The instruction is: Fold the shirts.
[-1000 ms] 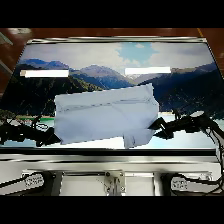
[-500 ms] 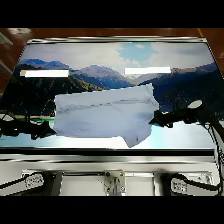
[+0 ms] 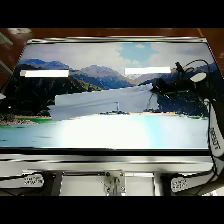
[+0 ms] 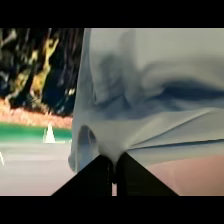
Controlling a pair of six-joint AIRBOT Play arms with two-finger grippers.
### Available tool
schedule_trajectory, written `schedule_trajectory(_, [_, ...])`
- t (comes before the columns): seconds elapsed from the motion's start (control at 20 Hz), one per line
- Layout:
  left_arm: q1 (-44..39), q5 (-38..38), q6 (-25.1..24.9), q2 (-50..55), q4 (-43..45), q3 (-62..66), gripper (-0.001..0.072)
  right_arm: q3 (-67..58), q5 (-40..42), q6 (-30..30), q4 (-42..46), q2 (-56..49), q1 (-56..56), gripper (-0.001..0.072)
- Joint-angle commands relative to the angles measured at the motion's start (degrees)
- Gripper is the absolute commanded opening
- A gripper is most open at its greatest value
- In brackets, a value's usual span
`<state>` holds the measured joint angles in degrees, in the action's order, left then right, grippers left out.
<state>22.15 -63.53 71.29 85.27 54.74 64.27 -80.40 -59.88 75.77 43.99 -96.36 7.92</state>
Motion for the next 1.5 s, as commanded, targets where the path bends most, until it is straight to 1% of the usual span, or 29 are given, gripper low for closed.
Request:
schedule_trajectory(0.0, [-3.8, 0.5, 3.5, 9.3, 0.0, 12.0, 0.0044, -10.0, 3.8, 1.9, -0.6, -9.8, -1.2, 0.0077])
schedule_trajectory(0.2, [-7.4, 0.4, 7.5, 19.7, 0.0, 24.1, 0.0044, -16.5, 8.1, 3.4, -0.7, -16.7, -1.2, 0.0077])
schedule_trajectory(0.25, [-8.0, 0.2, 8.4, 21.5, 0.0, 25.7, 0.0056, -17.2, 8.3, 3.4, -0.6, -18.0, -1.2, 0.0102])
schedule_trajectory(0.3, [-8.4, 0.0, 9.0, 22.6, 0.0, 26.4, 0.0106, -17.3, 8.2, 3.4, -0.6, -18.8, -1.2, 0.0103])
schedule_trajectory(0.35, [-8.7, -0.1, 9.0, 23.1, 0.0, 26.5, 0.0257, -17.3, 7.8, 3.1, -0.4, -19.3, -1.2, 0.0251])
schedule_trajectory(0.4, [-8.9, -0.9, 9.0, 23.3, 0.1, 26.5, 0.0432, -17.3, 7.1, 1.6, -0.1, -19.4, -1.2, 0.0540])
schedule_trajectory(0.45, [-8.7, -2.1, 8.9, 23.2, 0.5, 26.5, 0.0507, -17.3, 5.9, -0.8, -0.1, -19.0, -1.1, 0.0634])
schedule_trajectory(0.5, [-8.2, -4.2, 8.9, 23.1, 1.2, 26.9, 0.0507, -17.8, 4.4, -1.7, 1.4, -18.4, -0.4, 0.0634])
schedule_trajectory(0.55, [-7.5, -6.7, 8.9, 23.1, 1.9, 27.7, 0.0507, -18.5, 2.6, -1.6, 5.1, -17.5, 0.4, 0.0634])
schedule_trajectory(0.6, [-6.7, -9.4, 9.0, 23.0, 2.2, 28.6, 0.0507, -19.2, 1.0, -0.3, 9.7, -16.6, 1.3, 0.0634])
schedule_trajectory(0.65, [-5.8, -11.9, 9.0, 22.9, 2.2, 29.6, 0.0507, -19.7, -0.5, 2.8, 14.8, -15.8, 2.2, 0.0634])
schedule_trajectory(0.7, [-5.2, -13.7, 9.0, 22.5, 2.2, 30.1, 0.0506, -19.7, -1.8, 5.5, 17.8, -15.4, 3.1, 0.0635])
schedule_trajectory(0.75, [-4.8, -14.4, 9.0, 21.7, 2.2, 30.2, 0.0506, -19.7, -3.7, 6.7, 18.2, -15.4, 3.9, 0.0636])
schedule_trajectory(0.8, [-4.7, -14.6, 9.0, 20.8, 2.2, 30.2, 0.0506, -19.7, -5.6, 6.7, 17.2, -15.9, 4.5, 0.0652])
schedule_trajectory(0.85, [-4.7, -14.6, 8.9, 19.9, 2.2, 30.2, 0.0506, -19.7, -7.1, 6.7, 15.4, -16.6, 4.5, 0.0689])
schedule_trajectory(1.0, [-5.4, -14.6, 8.9, 17.5, 2.0, 30.2, 0.0506, -19.7, -10.1, 6.3, 8.4, -20.2, 3.8, 0.0694])
schedule_trajectory(1.15, [-6.3, -14.6, 8.5, 15.2, 1.5, 30.2, 0.0505, -19.7, -10.9, 6.3, 1.0, -23.6, 2.2, 0.0694])
schedule_trajectory(1.25, [-6.9, -14.5, 6.7, 13.9, -1.5, 30.2, 0.0505, -19.7, -11.3, 6.3, -0.4, -24.5, 1.6, 0.0693])
schedule_trajectory(1.35, [-7.6, -13.9, 5.1, 13.2, -6.6, 30.2, 0.0504, -19.7, -12.0, 6.8, 0.0, -24.9, 1.1, 0.0683])
schedule_trajectory(1.4, [-8.1, -13.1, 4.2, 13.1, -9.9, 30.2, 0.0504, -19.7, -12.4, 7.0, 0.0, -25.0, 0.8, 0.0601])
schedule_trajectory(1.45, [-8.7, -12.0, 3.3, 13.1, -12.8, 30.2, 0.0504, -19.7, -12.3, 7.0, 0.0, -25.0, 0.5, 0.0400])
